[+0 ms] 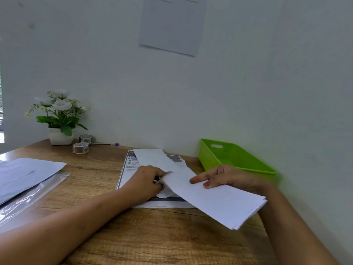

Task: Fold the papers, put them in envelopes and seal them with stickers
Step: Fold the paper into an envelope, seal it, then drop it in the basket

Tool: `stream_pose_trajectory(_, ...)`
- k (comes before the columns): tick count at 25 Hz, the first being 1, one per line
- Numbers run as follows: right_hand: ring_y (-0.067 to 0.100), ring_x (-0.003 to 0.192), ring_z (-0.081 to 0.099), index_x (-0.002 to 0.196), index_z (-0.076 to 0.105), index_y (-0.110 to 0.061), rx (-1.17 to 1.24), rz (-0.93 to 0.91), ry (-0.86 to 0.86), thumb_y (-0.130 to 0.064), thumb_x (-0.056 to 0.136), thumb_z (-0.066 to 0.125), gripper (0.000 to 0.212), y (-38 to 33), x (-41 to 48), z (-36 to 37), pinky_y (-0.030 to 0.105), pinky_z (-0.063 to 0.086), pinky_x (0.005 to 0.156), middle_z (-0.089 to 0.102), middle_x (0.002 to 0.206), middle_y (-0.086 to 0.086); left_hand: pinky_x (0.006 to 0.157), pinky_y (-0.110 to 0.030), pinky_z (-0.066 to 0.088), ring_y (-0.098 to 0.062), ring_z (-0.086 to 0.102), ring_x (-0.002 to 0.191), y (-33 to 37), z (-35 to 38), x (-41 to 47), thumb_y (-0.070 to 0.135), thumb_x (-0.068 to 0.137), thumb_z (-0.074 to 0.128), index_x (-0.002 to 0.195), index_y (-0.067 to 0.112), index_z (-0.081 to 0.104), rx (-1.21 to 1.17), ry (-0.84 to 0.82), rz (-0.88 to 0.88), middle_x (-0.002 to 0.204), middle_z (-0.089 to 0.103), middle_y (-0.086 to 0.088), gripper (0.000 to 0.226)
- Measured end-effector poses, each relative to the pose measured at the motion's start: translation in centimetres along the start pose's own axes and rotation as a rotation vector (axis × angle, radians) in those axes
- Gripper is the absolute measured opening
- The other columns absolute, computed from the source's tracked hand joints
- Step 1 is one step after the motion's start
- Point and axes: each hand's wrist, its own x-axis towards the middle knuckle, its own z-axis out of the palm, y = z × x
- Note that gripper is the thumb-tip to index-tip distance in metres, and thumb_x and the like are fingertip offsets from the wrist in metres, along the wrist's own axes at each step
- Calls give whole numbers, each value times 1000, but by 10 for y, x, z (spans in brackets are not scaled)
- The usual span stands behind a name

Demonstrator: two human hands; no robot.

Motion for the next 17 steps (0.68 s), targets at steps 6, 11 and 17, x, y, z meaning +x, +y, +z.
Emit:
stream_pose_trajectory(6, 21, 92, 66, 103, 74, -26, -99, 10, -30, -31, 67, 69, 36, 17, 16, -9, 15, 41, 63, 68, 119, -2, 109, -22, 30, -9, 42, 128, 9, 3, -5, 11, 92, 49, 133, 27, 50, 145, 23, 54, 138, 50, 8, 44)
stream_pose_trajectory(11, 38, 126, 46, 104, 74, -24, -76, -16, -89, -31, 65, 72, 39, 29, 26, -12, 32, 31, 95, 65, 123, -7, 112, -21, 21, -6, 31, 135, 14, 1, -8, 12, 97, 36, 141, 28, 38, 223, 28, 143, 147, 39, 11, 47)
stream_pose_trajectory(17, 22, 93, 56, 105, 72, -4, 310, -8, 37, -3, 74, 63, 32, 36, 21, -11, 16, 54, 67, 64, 115, 18, 107, -12, 13, -4, 30, 134, 14, 3, -6, 8, 96, 31, 141, 26, 41, 182, 1, 226, 147, 39, 12, 49)
